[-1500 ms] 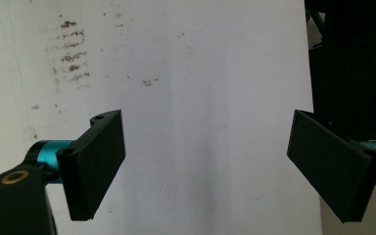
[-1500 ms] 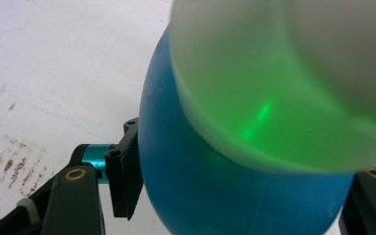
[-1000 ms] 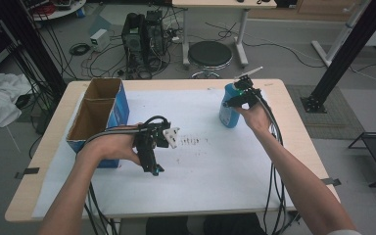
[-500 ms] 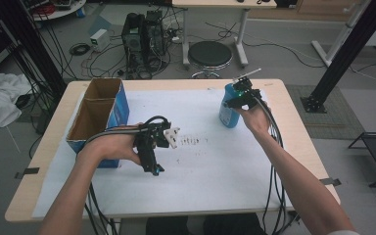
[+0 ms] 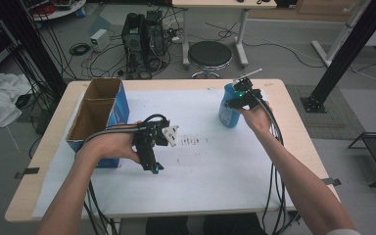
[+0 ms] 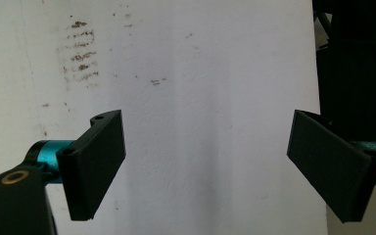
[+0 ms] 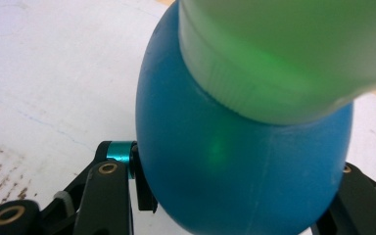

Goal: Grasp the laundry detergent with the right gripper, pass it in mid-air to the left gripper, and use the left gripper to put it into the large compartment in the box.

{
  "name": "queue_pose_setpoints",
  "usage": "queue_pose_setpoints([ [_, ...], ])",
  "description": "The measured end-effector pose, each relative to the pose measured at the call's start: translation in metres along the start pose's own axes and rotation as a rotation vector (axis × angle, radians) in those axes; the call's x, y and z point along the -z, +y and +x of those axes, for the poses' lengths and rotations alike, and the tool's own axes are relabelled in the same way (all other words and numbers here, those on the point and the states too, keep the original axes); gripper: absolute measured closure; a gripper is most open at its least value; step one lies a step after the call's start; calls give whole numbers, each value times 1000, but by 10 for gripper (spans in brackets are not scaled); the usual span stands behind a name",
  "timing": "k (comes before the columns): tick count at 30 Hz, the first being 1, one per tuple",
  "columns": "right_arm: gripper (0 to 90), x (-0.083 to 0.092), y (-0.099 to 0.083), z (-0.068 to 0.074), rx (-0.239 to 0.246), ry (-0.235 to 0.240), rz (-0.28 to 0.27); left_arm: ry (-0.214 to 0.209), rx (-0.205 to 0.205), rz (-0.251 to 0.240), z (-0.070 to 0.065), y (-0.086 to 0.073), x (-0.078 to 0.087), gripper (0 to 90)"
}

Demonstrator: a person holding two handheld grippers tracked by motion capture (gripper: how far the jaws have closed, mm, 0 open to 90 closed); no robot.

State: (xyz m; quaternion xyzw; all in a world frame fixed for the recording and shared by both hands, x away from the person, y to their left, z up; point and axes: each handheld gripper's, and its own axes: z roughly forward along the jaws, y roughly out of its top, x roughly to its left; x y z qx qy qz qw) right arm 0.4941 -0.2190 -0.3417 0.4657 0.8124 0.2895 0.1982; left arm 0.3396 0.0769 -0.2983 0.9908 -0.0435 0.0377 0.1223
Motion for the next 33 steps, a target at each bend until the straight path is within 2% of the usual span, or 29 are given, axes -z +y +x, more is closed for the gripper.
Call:
queue_pose_setpoints([
  [4, 477, 4, 1, 1, 15, 19, -9, 13, 17, -7, 1, -1, 3, 144],
  [6, 476, 10, 2, 1, 40, 56, -26, 21, 15, 2, 3, -1, 8, 144],
  [9, 475, 21, 5, 2, 81, 98, -48, 35, 22, -10, 7, -2, 18, 144],
  [13, 473, 39, 10, 12, 178, 187, -50, 39, 28, -21, 17, -1, 34, 144],
  [16, 471, 50, 14, 21, 285, 255, -39, 30, 41, -50, 24, 2, 45, 144],
  [18, 470, 57, 14, 29, 354, 293, -40, 40, 53, -67, 29, 4, 51, 144],
  [21, 470, 64, 13, 40, 417, 326, -37, 46, 67, -83, 37, 9, 62, 144],
  [24, 470, 68, 12, 50, 456, 389, -15, 47, 81, -112, 46, 15, 71, 144],
  [27, 470, 71, 9, 60, 522, 443, -7, 44, 92, -135, 54, 22, 77, 144],
  [30, 470, 73, 7, 68, 570, 474, -7, 29, 99, -150, 59, 30, 78, 144],
  [32, 470, 75, 6, 74, 579, 504, 6, 32, 94, -150, 62, 36, 77, 144],
  [33, 470, 76, 5, 75, 597, 522, 5, 44, 101, -168, 62, 39, 74, 144],
])
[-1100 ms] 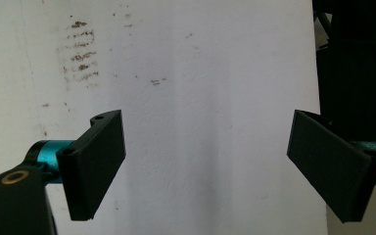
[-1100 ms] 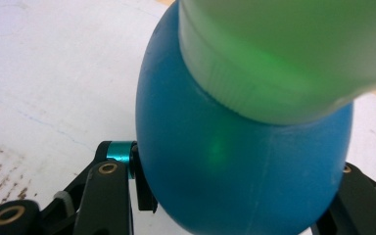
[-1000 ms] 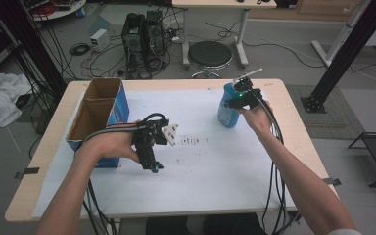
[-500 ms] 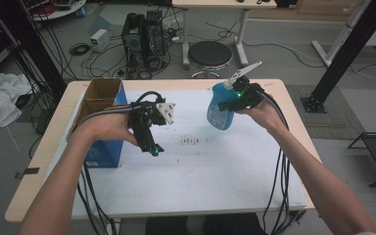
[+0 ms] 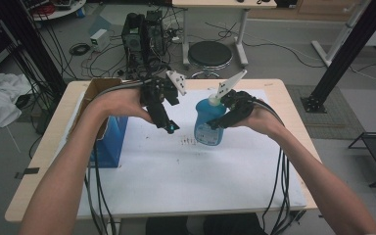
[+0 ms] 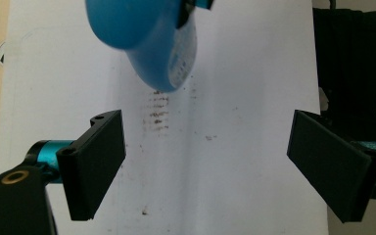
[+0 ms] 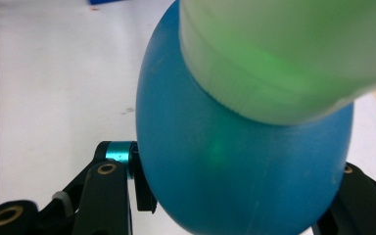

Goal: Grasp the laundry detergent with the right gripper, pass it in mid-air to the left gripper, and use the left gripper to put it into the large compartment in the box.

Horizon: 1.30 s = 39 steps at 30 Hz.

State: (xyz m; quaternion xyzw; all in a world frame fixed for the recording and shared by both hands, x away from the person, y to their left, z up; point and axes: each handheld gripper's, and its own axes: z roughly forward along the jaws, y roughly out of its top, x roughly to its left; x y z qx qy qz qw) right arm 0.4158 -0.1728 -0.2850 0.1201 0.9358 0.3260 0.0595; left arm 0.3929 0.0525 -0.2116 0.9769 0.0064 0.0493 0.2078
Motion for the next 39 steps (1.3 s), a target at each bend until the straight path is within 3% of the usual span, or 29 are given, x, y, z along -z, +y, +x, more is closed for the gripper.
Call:
queue_pose_setpoints([
  [1, 470, -1, 1, 3, 7, 10, 1, -5, -16, 19, 2, 4, 0, 144],
  [3, 469, -2, 3, 7, 44, 34, -7, -20, -9, 3, 4, 9, -5, 144],
  [7, 469, -4, 6, 14, 84, 50, -6, -40, -11, 25, 7, 19, -14, 144],
  [8, 469, -5, 7, 16, 87, 57, -2, -51, 5, 28, 7, 21, -17, 144],
  [10, 469, -6, 8, 19, 96, 75, 7, -45, -6, 31, 9, 25, -20, 144],
  [11, 468, -7, 9, 20, 94, 79, 14, -61, 4, 26, 10, 26, -22, 144],
  [13, 468, -9, 10, 22, 107, 62, -8, -54, 0, 29, 10, 29, -26, 144],
  [19, 469, -11, 11, 25, 96, 88, -10, -67, 1, 30, 11, 35, -34, 152],
  [21, 468, -10, 13, 23, 126, 88, -16, -66, -7, 27, 11, 36, -35, 153],
  [22, 468, -10, 13, 25, 101, 95, -5, -65, -3, 21, 11, 36, -36, 153],
  [24, 468, -12, 14, 22, 163, 91, -37, -68, -8, 15, 12, 37, -38, 172],
  [25, 468, -12, 15, 26, 118, 118, -55, -71, -10, 15, 12, 37, -39, 172],
  [27, 468, -12, 15, 26, 130, 120, -69, -70, -4, 11, 10, 38, -41, 176],
  [28, 468, -8, 14, 31, 50, 117, -17, -72, -8, 12, 11, 38, -41, 190],
  [29, 468, -10, 14, 28, 88, 106, -43, -70, -11, 11, 11, 38, -42, 193],
  [30, 468, -16, 17, 20, 221, 130, -143, -70, 2, -2, 10, 38, -43, 194],
  [31, 468, -25, 24, 8, 422, 125, -273, -70, 0, -2, 10, 38, -43, 194],
  [34, 468, -21, 20, 13, 329, 113, -199, -66, -13, 3, 12, 38, -43, 207],
  [39, 467, -19, 19, 15, 298, 108, -175, -74, 6, -15, 11, 39, -44, 223],
])
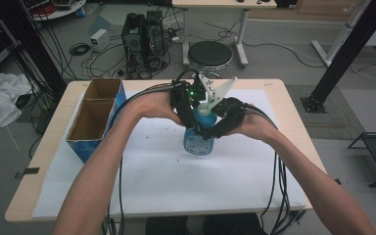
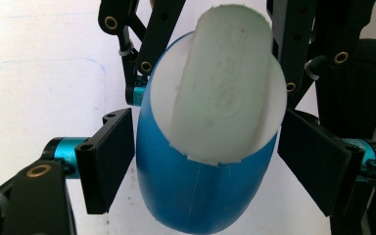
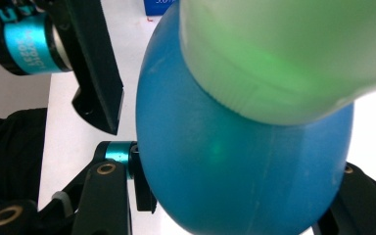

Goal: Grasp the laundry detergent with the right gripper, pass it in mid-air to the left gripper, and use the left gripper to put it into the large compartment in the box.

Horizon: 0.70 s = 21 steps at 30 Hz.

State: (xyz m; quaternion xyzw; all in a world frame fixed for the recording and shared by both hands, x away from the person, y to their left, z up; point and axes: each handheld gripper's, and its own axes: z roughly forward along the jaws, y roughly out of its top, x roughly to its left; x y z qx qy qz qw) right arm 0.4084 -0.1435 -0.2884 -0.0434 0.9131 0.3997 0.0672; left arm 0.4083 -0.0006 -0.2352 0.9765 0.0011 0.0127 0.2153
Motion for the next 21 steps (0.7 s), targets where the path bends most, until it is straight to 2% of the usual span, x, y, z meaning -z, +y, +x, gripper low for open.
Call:
queue_pose_setpoints([
  [1, 467, 1, 0, 1, -8, -2, 8, -6, -11, 12, 1, 0, 0, 228],
  [3, 468, 0, 0, 0, -3, -2, 6, -2, -12, 13, 1, 0, 0, 240],
  [7, 467, 1, 0, 2, -29, -5, 17, -6, -12, 12, 1, 0, 0, 254],
  [8, 467, 0, 0, 1, -6, -4, 7, -8, -12, 11, 2, 0, 0, 261],
  [10, 467, 0, -1, 1, -15, -3, 16, -11, -16, 14, 2, 0, 0, 266],
  [11, 467, 0, 0, 1, -9, -2, 14, -14, 2, 4, 1, 0, -1, 269],
  [12, 467, -1, 0, 0, 2, -1, 7, -12, 1, 8, 1, 0, -1, 278],
  [15, 467, -1, 0, 2, -17, -1, 12, -18, -14, 12, 2, -1, -1, 295],
  [18, 467, -1, 0, 2, -10, -1, 11, -24, 7, -11, 1, -2, -2, 321],
  [21, 467, -1, 0, 2, -23, -2, 15, -24, -2, 6, 2, -2, -2, 326],
])
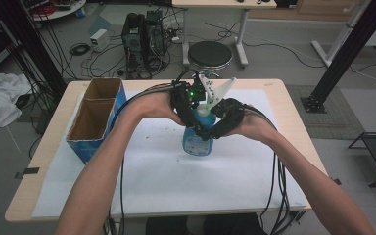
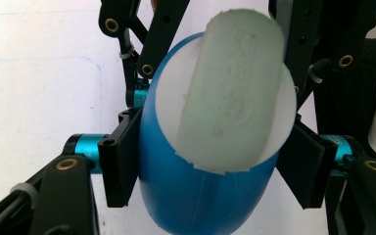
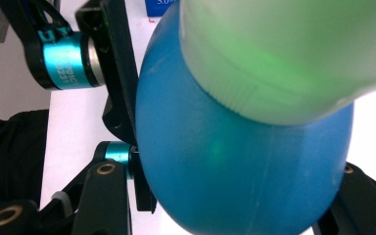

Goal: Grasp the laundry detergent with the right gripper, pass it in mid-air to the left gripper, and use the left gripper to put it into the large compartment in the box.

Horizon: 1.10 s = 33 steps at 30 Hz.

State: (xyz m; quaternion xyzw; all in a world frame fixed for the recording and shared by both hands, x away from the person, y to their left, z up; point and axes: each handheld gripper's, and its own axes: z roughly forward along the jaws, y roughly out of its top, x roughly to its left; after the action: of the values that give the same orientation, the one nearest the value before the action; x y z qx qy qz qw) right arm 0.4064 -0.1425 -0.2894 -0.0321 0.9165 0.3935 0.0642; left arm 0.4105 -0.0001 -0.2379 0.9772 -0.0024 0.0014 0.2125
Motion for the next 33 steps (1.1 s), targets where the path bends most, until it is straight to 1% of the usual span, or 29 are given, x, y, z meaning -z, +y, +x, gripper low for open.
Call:
queue_pose_setpoints([
  [2, 467, 0, 0, 0, -7, 1, 3, -1, 0, -2, 0, 0, 0, 327],
  [3, 467, 0, 0, 0, -5, 2, 3, -4, 7, -7, 0, 0, 0, 328],
  [5, 467, 0, 0, 0, 4, 5, 0, 0, 2, -4, 0, 0, 0, 348],
  [8, 467, -1, 0, 0, 7, 7, 0, -3, -5, 4, 1, 0, 1, 353],
  [11, 467, -1, 0, 0, 7, 8, -3, -1, 2, -4, -1, 0, 1, 358],
  [12, 467, -1, 0, 0, 1, 7, -4, 7, -3, -6, -1, 0, 1, 360],
  [14, 465, -1, 0, 0, 5, 8, -17, 2, -2, -18, -2, -1, 2, 364],
  [16, 464, 0, 0, 0, -3, 14, -28, 6, -22, -9, -1, -1, 4, 368],
  [18, 462, -1, 0, -1, 5, 17, -41, 9, -21, -12, -1, -1, 4, 369],
  [19, 460, -1, 0, 0, 1, 17, -42, 4, -27, -3, -1, -1, 4, 369],
  [20, 458, -1, 0, 0, 1, 22, -41, -4, -12, -7, -2, -2, 3, 370],
  [21, 457, -2, 0, 0, 0, 23, -38, -1, -7, -8, -2, -2, 3, 370],
  [22, 456, 2, -1, 6, -98, 7, 24, -1, -11, -4, -2, -2, 3, 370],
  [23, 455, -3, -1, 0, 1, 23, -37, -1, -6, -7, -3, -2, 2, 371],
  [24, 454, -3, -1, 0, 0, 21, -32, 0, -5, -6, -3, -2, 2, 371],
  [25, 453, -4, 0, -1, 20, 21, -41, 0, -2, -6, -3, -2, 2, 371],
  [26, 452, -4, 0, 0, 12, 23, -38, 0, -2, -4, -3, -2, 2, 371],
  [27, 451, -4, -1, 0, 3, 23, -33, 9, -37, 24, 0, -2, 3, 371],
  [28, 451, -3, -1, 3, -41, 22, -23, 3, -3, -6, -3, -3, 2, 371],
  [29, 450, -5, -1, 0, 13, 25, -43, 5, -4, -7, -3, -3, 2, 371],
  [30, 450, -6, 0, -2, 30, 27, -59, 3, 0, -11, -3, -3, 2, 371],
  [32, 448, -6, 0, -2, 39, 30, -67, -2, -9, -3, -3, -3, 3, 371],
  [33, 448, -5, 0, -1, 22, 33, -59, -3, -11, -2, -3, -3, 3, 371],
])
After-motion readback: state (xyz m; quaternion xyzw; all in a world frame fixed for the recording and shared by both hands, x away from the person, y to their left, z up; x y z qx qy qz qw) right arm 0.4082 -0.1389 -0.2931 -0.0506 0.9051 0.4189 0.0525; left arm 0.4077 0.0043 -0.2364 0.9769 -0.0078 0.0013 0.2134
